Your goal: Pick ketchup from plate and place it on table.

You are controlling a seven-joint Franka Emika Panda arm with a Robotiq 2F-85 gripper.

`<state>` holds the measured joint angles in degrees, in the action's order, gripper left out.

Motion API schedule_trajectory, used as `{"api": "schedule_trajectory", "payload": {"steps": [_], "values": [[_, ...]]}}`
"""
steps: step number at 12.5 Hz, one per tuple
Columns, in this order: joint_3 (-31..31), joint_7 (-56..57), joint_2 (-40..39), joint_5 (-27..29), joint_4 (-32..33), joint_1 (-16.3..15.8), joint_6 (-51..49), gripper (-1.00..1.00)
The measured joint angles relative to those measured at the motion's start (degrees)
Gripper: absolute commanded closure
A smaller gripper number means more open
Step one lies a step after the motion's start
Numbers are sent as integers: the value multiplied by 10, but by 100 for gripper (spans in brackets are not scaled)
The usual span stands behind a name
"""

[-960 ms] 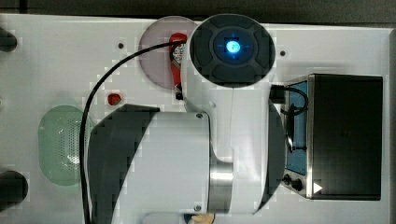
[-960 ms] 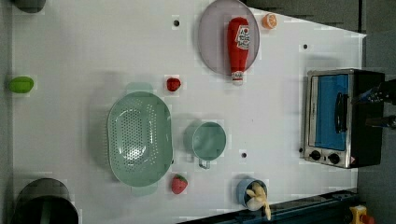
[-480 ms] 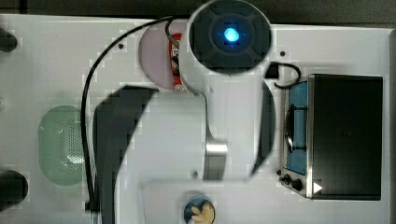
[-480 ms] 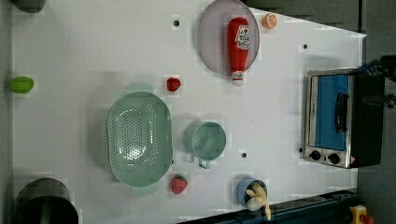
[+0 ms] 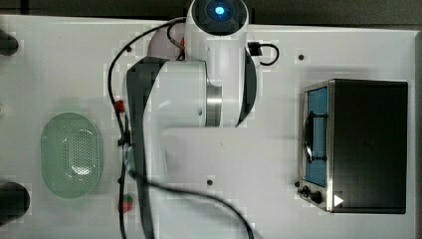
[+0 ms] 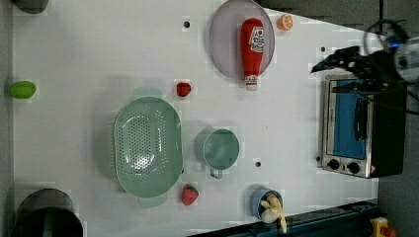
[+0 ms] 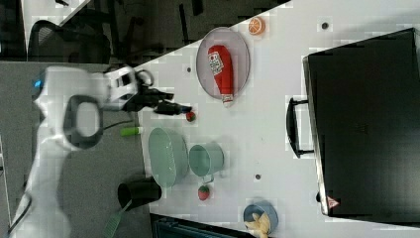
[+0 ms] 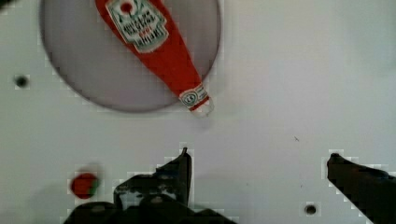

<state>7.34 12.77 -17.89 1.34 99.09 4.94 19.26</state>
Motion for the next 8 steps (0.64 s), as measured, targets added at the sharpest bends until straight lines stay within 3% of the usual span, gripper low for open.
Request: {"api": "schedule_trajectory", "payload": {"steps": [8], "values": [[4, 133, -169, -70, -96, -15, 55, -100]]}}
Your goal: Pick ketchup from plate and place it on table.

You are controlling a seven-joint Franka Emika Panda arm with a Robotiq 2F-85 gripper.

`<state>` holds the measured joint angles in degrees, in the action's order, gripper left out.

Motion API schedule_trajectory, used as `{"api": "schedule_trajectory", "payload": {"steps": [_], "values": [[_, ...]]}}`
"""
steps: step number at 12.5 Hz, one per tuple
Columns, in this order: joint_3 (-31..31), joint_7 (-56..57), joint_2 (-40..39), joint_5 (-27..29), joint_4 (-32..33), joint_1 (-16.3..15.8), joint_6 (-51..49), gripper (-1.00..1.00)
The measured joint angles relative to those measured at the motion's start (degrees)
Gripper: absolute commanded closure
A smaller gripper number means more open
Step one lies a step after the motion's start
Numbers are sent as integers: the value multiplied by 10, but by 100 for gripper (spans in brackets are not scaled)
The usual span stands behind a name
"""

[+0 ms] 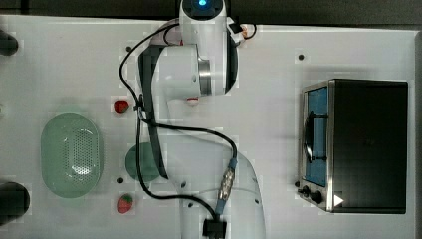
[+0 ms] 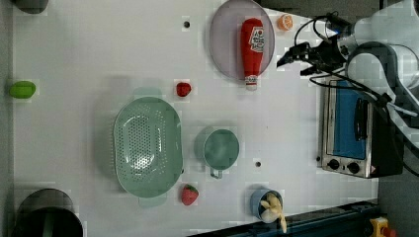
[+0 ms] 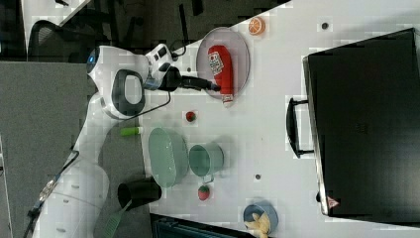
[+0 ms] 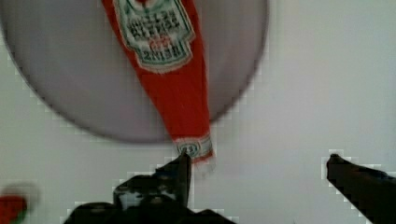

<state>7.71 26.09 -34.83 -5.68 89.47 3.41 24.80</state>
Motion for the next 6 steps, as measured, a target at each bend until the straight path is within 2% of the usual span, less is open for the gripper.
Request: {"api": "schedule_trajectory", "payload": {"steps": [3, 6], "values": [[-5, 7, -46, -19, -38, -17, 44, -100], [2, 10, -76, -25, -37, -26, 91, -100]]}}
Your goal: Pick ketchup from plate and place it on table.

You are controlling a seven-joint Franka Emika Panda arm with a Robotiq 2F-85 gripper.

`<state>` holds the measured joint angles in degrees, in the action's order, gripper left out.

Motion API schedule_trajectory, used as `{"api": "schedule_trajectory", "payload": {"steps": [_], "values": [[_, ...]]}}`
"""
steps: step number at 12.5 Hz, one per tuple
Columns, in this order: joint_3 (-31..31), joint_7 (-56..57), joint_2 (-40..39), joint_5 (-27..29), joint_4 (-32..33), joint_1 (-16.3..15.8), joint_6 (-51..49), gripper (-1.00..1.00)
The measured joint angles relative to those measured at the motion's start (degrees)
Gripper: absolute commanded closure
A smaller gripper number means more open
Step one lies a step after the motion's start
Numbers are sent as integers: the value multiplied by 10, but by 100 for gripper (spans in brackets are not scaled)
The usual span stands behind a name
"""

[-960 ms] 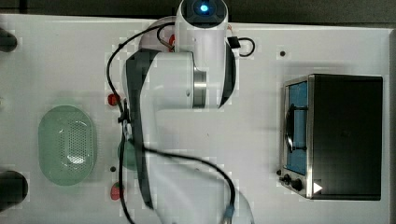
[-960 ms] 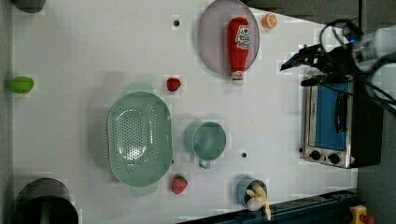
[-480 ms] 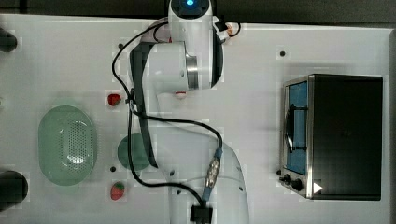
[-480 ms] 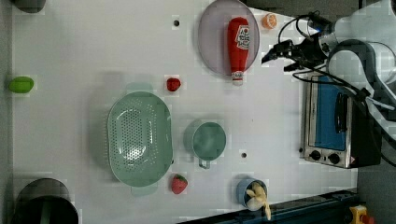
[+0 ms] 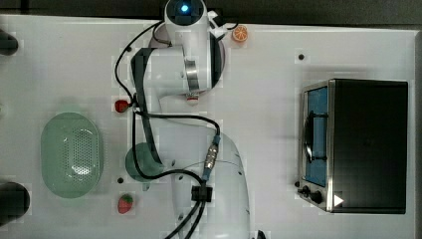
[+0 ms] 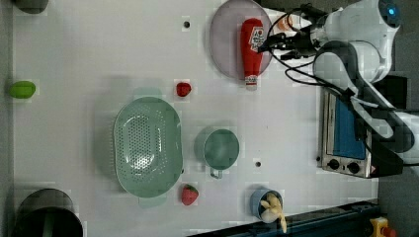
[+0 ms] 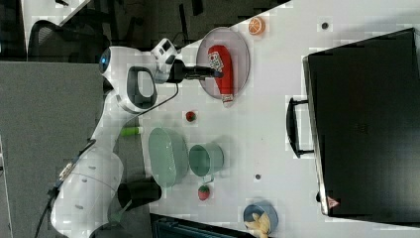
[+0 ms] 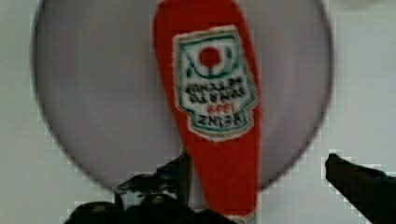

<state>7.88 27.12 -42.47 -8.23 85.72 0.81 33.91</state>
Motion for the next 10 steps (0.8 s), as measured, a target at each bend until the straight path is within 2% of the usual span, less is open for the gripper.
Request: {"api": "schedule_trajectory", "payload": {"steps": [8, 9, 10], "values": [[3, 11, -66, -9, -1, -11, 105, -100], [0, 11, -71, -11, 3, -12, 107, -92], [0, 11, -77, -13, 4, -12, 116, -69]]}}
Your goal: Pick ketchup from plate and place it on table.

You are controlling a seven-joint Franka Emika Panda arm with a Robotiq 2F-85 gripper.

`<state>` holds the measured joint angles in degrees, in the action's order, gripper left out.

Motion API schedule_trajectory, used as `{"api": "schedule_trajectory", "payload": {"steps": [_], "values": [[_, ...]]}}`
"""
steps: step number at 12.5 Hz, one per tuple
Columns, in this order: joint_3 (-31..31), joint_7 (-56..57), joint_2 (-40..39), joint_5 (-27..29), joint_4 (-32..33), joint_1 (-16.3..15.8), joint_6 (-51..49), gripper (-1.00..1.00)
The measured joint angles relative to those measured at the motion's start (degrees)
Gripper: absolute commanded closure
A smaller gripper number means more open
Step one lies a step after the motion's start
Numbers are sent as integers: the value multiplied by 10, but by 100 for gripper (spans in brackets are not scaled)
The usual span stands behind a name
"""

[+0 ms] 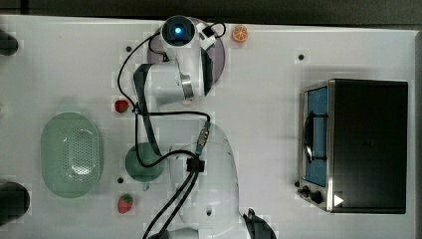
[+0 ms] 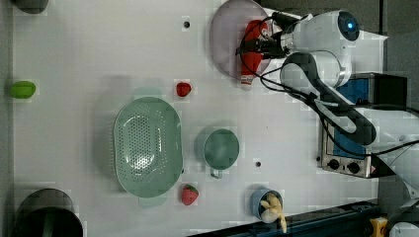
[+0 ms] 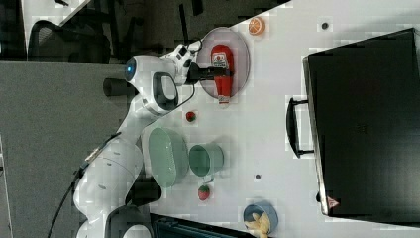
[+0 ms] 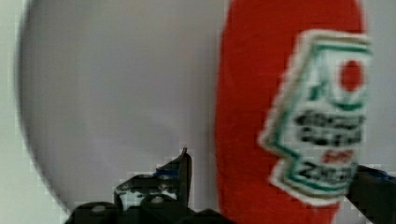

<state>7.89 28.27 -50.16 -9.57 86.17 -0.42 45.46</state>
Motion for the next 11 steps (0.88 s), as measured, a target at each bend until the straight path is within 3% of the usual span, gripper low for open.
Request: {"api": "schedule_trajectory", "payload": {"steps": [2, 11], "values": [[-2, 0, -6, 1, 1, -1, 12, -21], [-2, 0, 19, 4, -7, 0, -15, -19]]}}
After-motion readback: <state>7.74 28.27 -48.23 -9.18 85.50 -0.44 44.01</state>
